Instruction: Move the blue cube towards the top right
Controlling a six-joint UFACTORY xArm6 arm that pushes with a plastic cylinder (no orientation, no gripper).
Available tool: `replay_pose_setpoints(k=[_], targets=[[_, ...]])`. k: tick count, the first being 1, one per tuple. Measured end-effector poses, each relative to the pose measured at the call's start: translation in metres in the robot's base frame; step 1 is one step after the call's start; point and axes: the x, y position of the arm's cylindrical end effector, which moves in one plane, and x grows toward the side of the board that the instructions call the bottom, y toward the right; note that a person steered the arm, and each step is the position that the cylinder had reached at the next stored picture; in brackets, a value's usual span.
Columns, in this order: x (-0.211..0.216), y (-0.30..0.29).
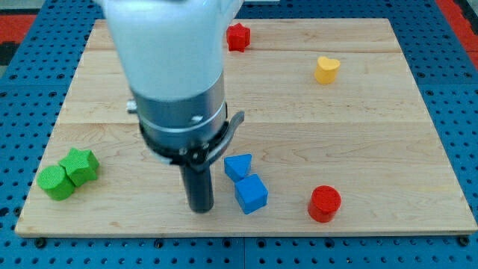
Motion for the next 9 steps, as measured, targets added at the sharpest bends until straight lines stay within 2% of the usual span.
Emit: replay_pose_setpoints(k=[1, 2, 3, 4, 5, 6, 9], targets=[[-0.003, 0.052], [-0.046, 0.093], [-0.065, 0.137], [-0.074, 0.157], [-0.115, 0.181], [-0.164, 0.181], [-0.216, 0.178]])
